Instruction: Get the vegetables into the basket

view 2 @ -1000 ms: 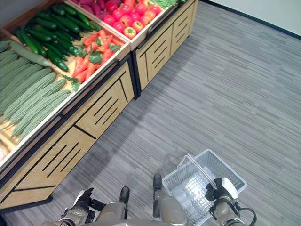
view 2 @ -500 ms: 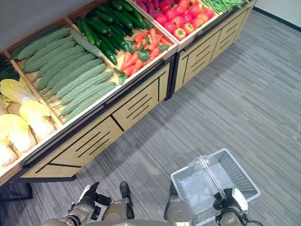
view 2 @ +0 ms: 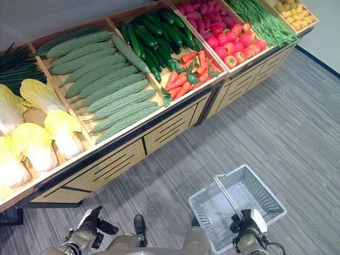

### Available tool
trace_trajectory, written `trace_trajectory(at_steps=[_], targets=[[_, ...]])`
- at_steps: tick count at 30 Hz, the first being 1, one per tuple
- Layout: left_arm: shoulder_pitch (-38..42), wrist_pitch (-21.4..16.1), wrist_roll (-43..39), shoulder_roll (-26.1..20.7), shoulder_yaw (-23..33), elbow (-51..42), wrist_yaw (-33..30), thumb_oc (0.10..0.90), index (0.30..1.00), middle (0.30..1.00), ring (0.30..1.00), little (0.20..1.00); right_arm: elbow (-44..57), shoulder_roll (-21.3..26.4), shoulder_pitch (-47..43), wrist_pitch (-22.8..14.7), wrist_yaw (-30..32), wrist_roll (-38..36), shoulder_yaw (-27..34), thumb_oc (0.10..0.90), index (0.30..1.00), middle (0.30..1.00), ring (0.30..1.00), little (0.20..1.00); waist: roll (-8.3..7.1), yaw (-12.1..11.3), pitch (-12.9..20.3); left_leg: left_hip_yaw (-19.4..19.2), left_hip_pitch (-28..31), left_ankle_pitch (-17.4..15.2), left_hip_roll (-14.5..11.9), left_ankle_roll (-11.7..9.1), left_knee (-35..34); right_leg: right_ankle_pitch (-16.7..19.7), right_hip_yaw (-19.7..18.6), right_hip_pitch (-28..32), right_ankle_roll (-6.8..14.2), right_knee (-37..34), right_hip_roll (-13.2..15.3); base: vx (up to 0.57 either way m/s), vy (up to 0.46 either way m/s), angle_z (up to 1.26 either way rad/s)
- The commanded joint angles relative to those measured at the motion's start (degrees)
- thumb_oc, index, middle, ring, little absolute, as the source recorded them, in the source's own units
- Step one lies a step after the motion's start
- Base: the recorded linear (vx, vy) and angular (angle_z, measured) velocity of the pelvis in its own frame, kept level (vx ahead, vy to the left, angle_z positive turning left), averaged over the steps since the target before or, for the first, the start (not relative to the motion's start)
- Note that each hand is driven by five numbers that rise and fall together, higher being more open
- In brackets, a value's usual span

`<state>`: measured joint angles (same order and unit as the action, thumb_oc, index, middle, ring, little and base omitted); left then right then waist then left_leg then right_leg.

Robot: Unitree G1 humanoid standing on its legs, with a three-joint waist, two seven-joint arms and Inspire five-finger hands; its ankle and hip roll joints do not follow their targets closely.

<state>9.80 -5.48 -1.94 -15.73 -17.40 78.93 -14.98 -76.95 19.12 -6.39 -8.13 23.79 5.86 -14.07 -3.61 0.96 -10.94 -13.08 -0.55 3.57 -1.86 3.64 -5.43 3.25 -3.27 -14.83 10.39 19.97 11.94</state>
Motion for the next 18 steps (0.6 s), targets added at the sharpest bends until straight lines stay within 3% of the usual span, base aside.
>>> trace_trajectory(at_steps=[1, 4, 6, 9, 18], targets=[[-0.2, -1.0, -0.7, -0.1, 1.8, 0.6, -0.5, 0.900, 1.000, 1.000, 1.000, 1.000, 0.9, 3.5, -1.1, -1.2, 2.1, -1.5, -0.5, 0.400, 0.300, 0.300, 0.300, 0.300, 1.95, 0.2, -2.3, 4.0, -1.5, -0.9, -0.1, -2.9, 0.5, 2.8, 0.2, 1.5, -1.6, -8.1, -5.9, 0.11, -0.008, 0.66], [0.9, -0.8, 0.4, -0.2, 1.0, 1.4, -0.9, 0.900, 1.000, 1.000, 1.000, 1.000, 1.5, 3.3, -1.2, -1.6, 2.6, -1.8, -0.8, 0.400, 0.300, 0.300, 0.300, 0.300, 1.41, 1.8, -2.7, 7.2, -0.7, -1.8, 0.8, -3.6, 0.4, 4.6, -3.4, -1.5, -1.5, -13.9, -8.3, 0.15, -0.102, 0.66], [0.9, -0.8, 0.5, -0.3, 1.1, 1.5, -0.8, 0.900, 1.000, 1.000, 1.000, 1.000, 1.7, 3.2, -0.4, -1.6, 2.7, -1.6, -0.6, 0.400, 0.300, 0.300, 0.300, 0.300, 1.34, 2.0, -2.8, 8.3, -0.3, -1.8, 0.8, -3.9, 0.6, 4.0, -3.4, -0.4, -1.5, -13.7, -8.3, 0.13, -0.121, 0.84], [0.5, -0.7, 0.1, 0.1, 1.5, 1.8, -1.0, 0.900, 1.000, 1.000, 1.000, 1.000, 1.0, 3.8, 0.1, -1.5, 2.7, -1.9, 0.1, 0.400, 0.300, 0.300, 0.300, 0.300, 1.73, 1.5, -1.7, 9.4, -0.1, -1.6, 0.0, -4.8, 0.5, 3.6, -1.6, 1.8, -2.6, -16.1, -8.7, 0.10, -0.173, 0.90], [1.0, 0.5, 0.4, 1.2, 0.9, 2.0, -1.4, 0.900, 1.000, 1.000, 1.000, 1.000, 1.6, 5.9, 1.7, -1.4, 2.7, -1.9, 1.5, 0.400, 0.300, 0.300, 0.300, 0.300, 3.14, 1.8, -1.3, 11.8, -1.3, -1.4, -2.3, -7.1, 3.9, 0.6, 3.3, 3.7, -4.9, -14.5, -9.4, 0.08, -0.150, 0.27]])
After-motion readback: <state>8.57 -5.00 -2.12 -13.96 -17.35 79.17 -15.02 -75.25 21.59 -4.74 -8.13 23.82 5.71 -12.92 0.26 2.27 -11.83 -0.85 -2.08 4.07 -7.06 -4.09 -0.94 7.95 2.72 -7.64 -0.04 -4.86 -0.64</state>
